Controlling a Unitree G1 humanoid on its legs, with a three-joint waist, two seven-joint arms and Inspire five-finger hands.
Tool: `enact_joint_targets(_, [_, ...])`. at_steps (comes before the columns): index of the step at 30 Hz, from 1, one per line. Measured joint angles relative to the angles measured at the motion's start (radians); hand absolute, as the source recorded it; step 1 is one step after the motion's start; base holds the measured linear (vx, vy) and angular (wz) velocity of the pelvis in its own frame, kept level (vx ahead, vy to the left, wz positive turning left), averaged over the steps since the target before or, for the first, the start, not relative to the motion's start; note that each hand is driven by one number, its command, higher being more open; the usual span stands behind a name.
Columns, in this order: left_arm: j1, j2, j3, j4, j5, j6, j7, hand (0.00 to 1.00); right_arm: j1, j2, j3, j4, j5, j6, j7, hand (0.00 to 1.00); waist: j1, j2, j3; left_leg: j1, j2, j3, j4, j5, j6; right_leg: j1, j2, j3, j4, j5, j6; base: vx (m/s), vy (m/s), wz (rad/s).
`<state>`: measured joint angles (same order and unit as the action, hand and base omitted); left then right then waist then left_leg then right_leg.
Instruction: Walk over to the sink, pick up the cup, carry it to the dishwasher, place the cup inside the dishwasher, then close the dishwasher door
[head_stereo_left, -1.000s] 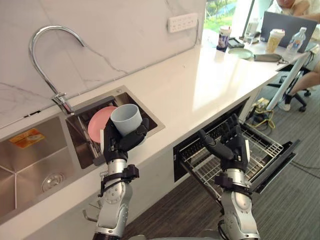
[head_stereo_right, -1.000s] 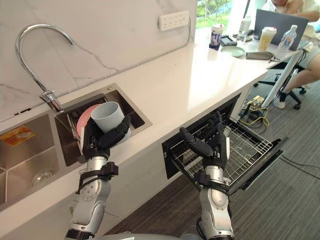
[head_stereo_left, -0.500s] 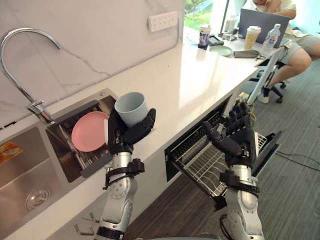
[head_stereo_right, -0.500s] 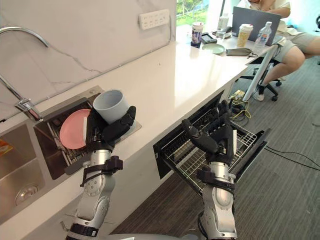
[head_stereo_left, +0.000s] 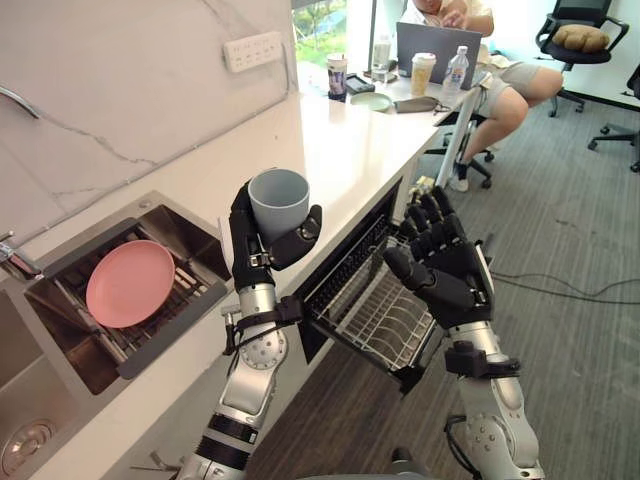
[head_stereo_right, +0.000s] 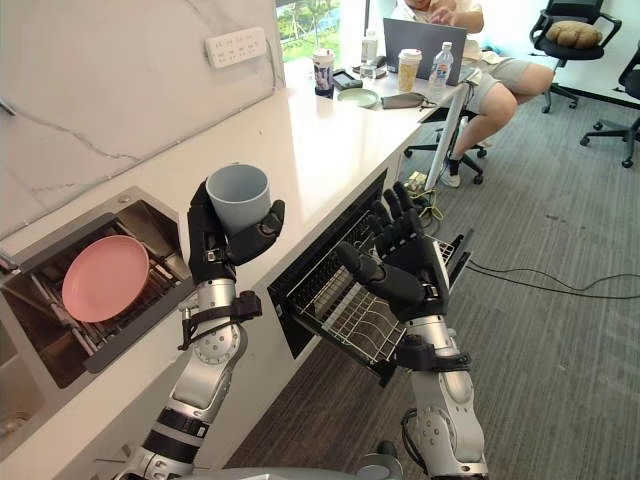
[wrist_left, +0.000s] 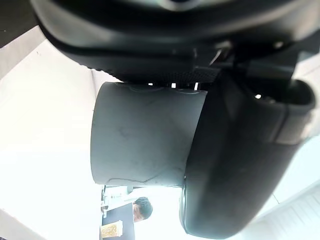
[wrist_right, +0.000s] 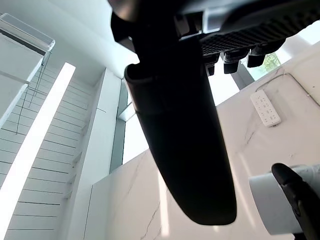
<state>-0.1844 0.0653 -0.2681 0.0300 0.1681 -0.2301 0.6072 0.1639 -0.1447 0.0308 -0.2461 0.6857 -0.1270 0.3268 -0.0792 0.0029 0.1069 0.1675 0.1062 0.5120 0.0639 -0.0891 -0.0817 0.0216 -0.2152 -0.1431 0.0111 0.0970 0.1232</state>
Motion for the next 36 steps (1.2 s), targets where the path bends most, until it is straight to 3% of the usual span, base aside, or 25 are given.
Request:
enact_joint_targets(4, [-0.017,0.008,-0.015,0.035,0.094,0.042,0.023,0.0,-0.019,-0.014,0.023,0.0,0.002,0.03,0.054,1.0,-0.005,-0.004,-0.01,0.004,0.003,0.0,-0.02,0.016,-0.004,-0.004,0.007,-0.003,0.0,0.001,0.001,-0.02,-0.038,0.0])
enact_joint_targets(9, [-0.018,0.01,-0.022,0.1,0.147,0.086,0.027,0.0,-0.045,-0.028,0.069,0.0,-0.001,0.059,0.057,1.0,-0.004,-0.013,-0.02,0.006,0.0,-0.011,-0.035,0.029,-0.002,0.001,0.006,-0.019,-0.001,0.009,0.001,-0.03,-0.013,0.07])
enact_joint_targets(21, [-0.038,0.016,-0.167,0.131,0.168,0.138,0.025,0.0,-0.156,-0.025,0.175,0.045,-0.021,0.093,-0.237,1.0,0.011,-0.024,-0.034,0.01,-0.015,-0.077,-0.107,0.093,0.005,0.03,-0.002,-0.081,-0.016,0.011,0.001,-0.04,-0.016,0.16])
enact_joint_targets(27, [-0.043,0.009,-0.216,0.131,0.179,0.171,0.023,0.0,-0.202,-0.026,0.2,0.077,-0.115,0.126,-0.371,1.0,0.011,-0.023,-0.035,0.023,-0.017,-0.091,-0.149,0.13,0.005,0.032,0.004,-0.098,-0.016,0.011,0.001,-0.04,-0.018,0.06])
enact_joint_targets(36, [-0.045,0.009,-0.233,0.131,0.185,0.2,0.03,0.0,-0.231,-0.031,0.214,0.085,-0.147,0.178,-0.414,1.0,0.011,-0.022,-0.044,0.021,-0.016,-0.1,-0.15,0.138,0.004,0.035,0.004,-0.107,-0.016,0.011,0.0,0.0,-0.002,0.01])
